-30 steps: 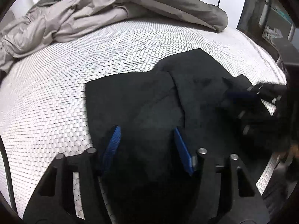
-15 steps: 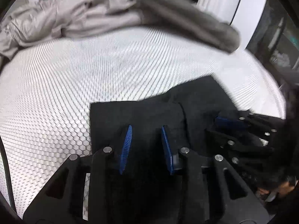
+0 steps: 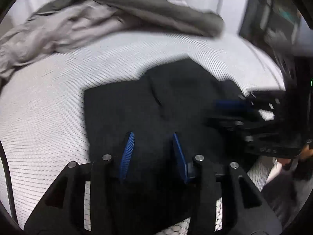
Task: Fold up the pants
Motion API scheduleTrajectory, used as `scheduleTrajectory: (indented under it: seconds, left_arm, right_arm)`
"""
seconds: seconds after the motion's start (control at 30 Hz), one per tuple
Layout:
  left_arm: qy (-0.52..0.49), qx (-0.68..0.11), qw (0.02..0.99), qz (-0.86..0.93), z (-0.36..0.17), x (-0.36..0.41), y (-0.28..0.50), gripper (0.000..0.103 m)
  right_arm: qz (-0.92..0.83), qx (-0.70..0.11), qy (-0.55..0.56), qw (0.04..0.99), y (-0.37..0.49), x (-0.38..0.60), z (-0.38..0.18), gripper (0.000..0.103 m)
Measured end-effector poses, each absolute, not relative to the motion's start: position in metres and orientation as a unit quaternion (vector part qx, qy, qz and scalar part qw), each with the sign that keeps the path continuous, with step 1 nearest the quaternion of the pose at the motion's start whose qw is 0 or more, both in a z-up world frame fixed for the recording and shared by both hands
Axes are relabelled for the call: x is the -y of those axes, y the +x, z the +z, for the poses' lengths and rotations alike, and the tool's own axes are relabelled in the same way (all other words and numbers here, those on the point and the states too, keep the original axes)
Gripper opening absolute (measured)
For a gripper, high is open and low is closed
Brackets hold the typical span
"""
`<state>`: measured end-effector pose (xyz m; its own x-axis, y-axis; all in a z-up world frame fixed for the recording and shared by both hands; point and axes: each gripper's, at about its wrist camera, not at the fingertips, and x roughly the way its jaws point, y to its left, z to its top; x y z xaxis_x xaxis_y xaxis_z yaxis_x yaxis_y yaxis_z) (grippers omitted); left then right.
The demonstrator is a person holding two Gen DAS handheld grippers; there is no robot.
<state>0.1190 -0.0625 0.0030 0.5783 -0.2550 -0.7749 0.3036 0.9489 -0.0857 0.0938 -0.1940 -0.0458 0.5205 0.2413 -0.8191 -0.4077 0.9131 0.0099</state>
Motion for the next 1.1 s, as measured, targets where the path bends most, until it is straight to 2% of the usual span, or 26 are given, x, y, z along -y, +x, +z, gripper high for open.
scheduleTrajectory:
  seconds: [0.1, 0.2, 0.43, 0.6, 0.67, 0.77, 0.9, 1.1]
  left_arm:
    - [0.056, -0.432, 0.885, -0.163, -0.012, 0.066, 0.112, 0.039]
    - [0.044, -0.436, 0.884, -0.163, -0.008, 0.050, 0.102, 0.044]
    - [0.000, -0.405, 0.899, -0.166, 0.016, 0.030, 0.084, 0.046]
    - [-0.024, -0.412, 0.895, -0.170, 0.009, 0.051, 0.092, 0.048]
    - [-0.009, -0.419, 0.889, -0.186, 0.003, 0.069, 0.091, 0.048]
    - [0.024, -0.419, 0.886, -0.197, -0.003, 0.096, 0.087, 0.055]
    - [0.058, -0.415, 0.885, -0.206, -0.007, 0.110, 0.079, 0.059]
    - [0.030, -0.415, 0.885, -0.210, -0.011, 0.117, 0.088, 0.060]
  right_arm:
    - [0.189, -0.475, -0.120, 0.851, 0.097, 0.188, -0.069, 0.034]
    - [0.163, -0.465, -0.128, 0.861, 0.085, 0.219, -0.062, 0.034]
    - [0.190, -0.393, 0.052, 0.898, 0.043, 0.308, -0.018, 0.035]
    - [0.209, -0.437, 0.192, 0.854, 0.070, 0.342, -0.038, 0.036]
    - [0.214, -0.446, 0.200, 0.846, 0.077, 0.341, -0.046, 0.036]
    - [0.210, -0.452, 0.185, 0.847, 0.089, 0.335, -0.044, 0.035]
    - [0.246, -0.424, 0.199, 0.848, 0.085, 0.334, -0.029, 0.035]
    - [0.258, -0.437, 0.236, 0.829, 0.102, 0.335, -0.038, 0.035]
